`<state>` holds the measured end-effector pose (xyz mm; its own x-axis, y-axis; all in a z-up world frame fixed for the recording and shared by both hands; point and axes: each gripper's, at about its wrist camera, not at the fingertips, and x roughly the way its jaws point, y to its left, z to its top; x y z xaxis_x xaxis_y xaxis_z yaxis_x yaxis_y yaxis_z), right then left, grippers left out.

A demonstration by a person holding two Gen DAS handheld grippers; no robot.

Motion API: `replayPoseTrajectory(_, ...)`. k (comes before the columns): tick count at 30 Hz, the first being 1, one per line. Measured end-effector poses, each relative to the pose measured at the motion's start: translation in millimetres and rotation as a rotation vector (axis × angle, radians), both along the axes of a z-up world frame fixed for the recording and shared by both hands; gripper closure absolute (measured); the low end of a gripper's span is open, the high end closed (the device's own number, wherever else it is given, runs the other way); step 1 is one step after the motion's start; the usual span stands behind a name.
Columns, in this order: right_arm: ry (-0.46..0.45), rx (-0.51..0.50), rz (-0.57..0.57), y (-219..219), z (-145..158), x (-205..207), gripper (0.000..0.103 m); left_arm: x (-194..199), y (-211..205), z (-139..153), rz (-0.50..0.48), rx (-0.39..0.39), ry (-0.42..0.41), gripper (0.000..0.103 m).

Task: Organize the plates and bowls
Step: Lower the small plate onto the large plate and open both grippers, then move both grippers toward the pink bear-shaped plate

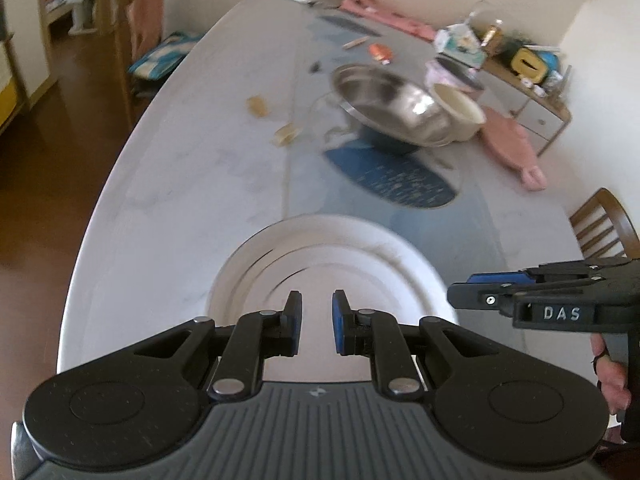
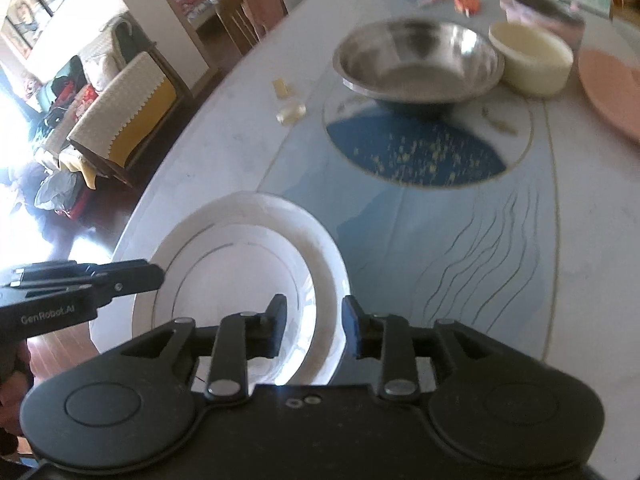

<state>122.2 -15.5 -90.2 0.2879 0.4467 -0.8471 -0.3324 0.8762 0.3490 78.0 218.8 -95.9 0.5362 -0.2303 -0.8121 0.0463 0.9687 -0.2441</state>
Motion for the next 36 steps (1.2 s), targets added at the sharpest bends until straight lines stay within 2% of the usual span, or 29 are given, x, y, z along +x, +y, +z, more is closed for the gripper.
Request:
replayPoseTrajectory(4, -0.067, -0.001, 0.014, -14.2, 13.0, -1.2, 0.066, 6.0, -27.0, 13.7, -0.023, 0.037, -0.047, 0.088)
replayPoseTrajectory(12, -0.175, 0.008, 0.024, -65.1, 36.0, 3.4, 0.055, 18.0, -87.1, 33.8, -0.028, 0.036, -0.103, 0.087)
replayPoseTrajectory(14, -0.192, 0.016, 0.016, -80.5, 40.2, 4.8, 0.053, 20.9, -101.1, 37.7, -0.023, 0.031, -0.111, 0.073)
replayPoseTrajectory(15, -0.200, 0.019, 0.013, -87.9, 41.9, 4.6, 0.053, 22.1, -108.6, 39.6, -0.021, 0.029, -0.118, 0.070)
replayPoseTrajectory(17, -0.215, 0.025, 0.005, -103.4, 45.1, 6.5, 0.051, 23.9, -122.9, 43.4, -0.018, 0.038, -0.138, 0.050)
replayPoseTrajectory(19, -0.226, 0.030, -0.010, -120.7, 47.4, 9.9, 0.046, 26.8, -138.2, 47.5, -0.018, 0.046, -0.161, 0.043)
replayPoseTrajectory(24, -0.260, 0.022, -0.033, -161.6, 50.6, 22.8, 0.038, 44.8, -177.5, 54.2, -0.033, 0.062, -0.187, 0.041)
replayPoseTrajectory(26, -0.279, 0.011, -0.054, -179.2, 51.7, 30.1, 0.028, 54.1, -196.1, 56.6, -0.045, 0.081, -0.208, 0.031)
replayPoseTrajectory(28, -0.302, -0.003, -0.078, -195.9, 52.9, 38.3, 0.021, 62.2, -213.2, 59.2, -0.055, 0.101, -0.236, 0.027)
replayPoseTrajectory(36, -0.373, -0.069, -0.179, -257.6, 47.9, 85.2, 0.001, 114.2, -270.9, 55.9, -0.056, 0.124, -0.255, 0.025)
